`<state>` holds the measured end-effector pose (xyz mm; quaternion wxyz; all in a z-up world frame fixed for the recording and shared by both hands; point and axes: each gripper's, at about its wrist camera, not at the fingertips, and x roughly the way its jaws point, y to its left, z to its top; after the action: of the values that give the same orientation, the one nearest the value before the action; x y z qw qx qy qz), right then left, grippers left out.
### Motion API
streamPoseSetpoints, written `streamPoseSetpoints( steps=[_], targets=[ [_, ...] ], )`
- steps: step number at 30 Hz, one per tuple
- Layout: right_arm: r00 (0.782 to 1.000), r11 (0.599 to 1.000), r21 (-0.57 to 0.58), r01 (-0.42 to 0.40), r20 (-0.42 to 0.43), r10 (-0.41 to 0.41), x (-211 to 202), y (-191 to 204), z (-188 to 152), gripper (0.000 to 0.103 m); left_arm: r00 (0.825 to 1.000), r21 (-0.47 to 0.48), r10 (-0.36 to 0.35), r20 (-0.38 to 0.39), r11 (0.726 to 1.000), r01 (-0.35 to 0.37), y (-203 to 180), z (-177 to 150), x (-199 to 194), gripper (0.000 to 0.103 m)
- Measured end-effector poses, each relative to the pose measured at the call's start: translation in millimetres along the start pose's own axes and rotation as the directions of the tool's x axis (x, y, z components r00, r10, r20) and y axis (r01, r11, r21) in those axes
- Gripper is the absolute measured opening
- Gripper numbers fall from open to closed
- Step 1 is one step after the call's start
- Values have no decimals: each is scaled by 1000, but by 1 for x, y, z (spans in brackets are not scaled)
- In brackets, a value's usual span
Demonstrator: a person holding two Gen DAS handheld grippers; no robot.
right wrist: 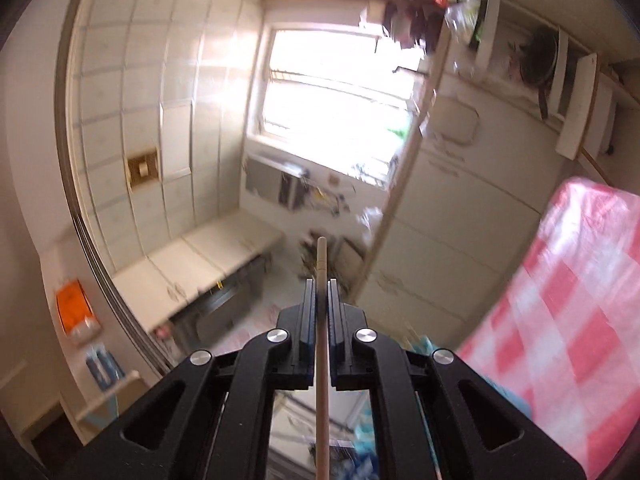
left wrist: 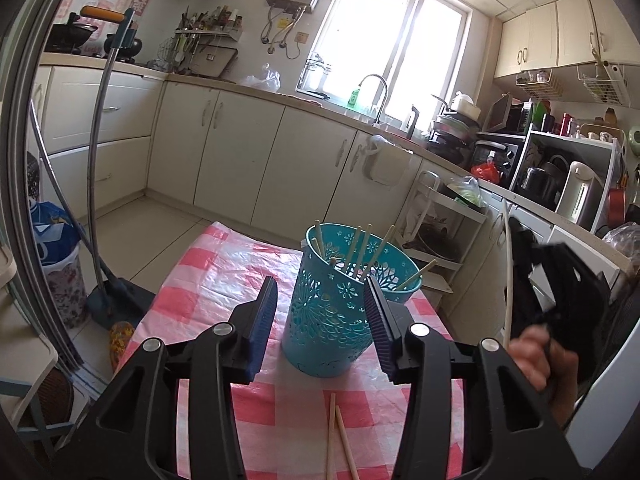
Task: Organize utensils
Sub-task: 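Lift the right tool's chopstick over the teal basket and open to drop it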
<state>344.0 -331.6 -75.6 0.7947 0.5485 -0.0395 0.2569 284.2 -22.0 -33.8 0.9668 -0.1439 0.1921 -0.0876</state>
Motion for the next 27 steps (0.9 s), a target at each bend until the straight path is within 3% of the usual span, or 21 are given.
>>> streamPoseSetpoints(
  steps=[5,12,20,25,27],
  targets=[
    [996,999,-33,-13,89,16,34,2,3,6,1000,-6,7,4,1000,-7,7,9,1,42],
    [993,994,-101,37,118,-25,63,-1,-9,7,1000,-20,20,-17,1000,-20,18,12,10,42],
    [996,981,-190,45,85,-29,75,-2,-22,9,998,-41,12,-54,999,-14,21,8,31,42],
    [999,988,-154,-21,46,29,75,-7,-21,9,998,-33,-6,-66,999,4,15,3,38,42],
    [998,989,-138,-49,21,52,70,-6,-17,14,998,-24,-8,-66,1000,7,12,3,38,42]
  ],
)
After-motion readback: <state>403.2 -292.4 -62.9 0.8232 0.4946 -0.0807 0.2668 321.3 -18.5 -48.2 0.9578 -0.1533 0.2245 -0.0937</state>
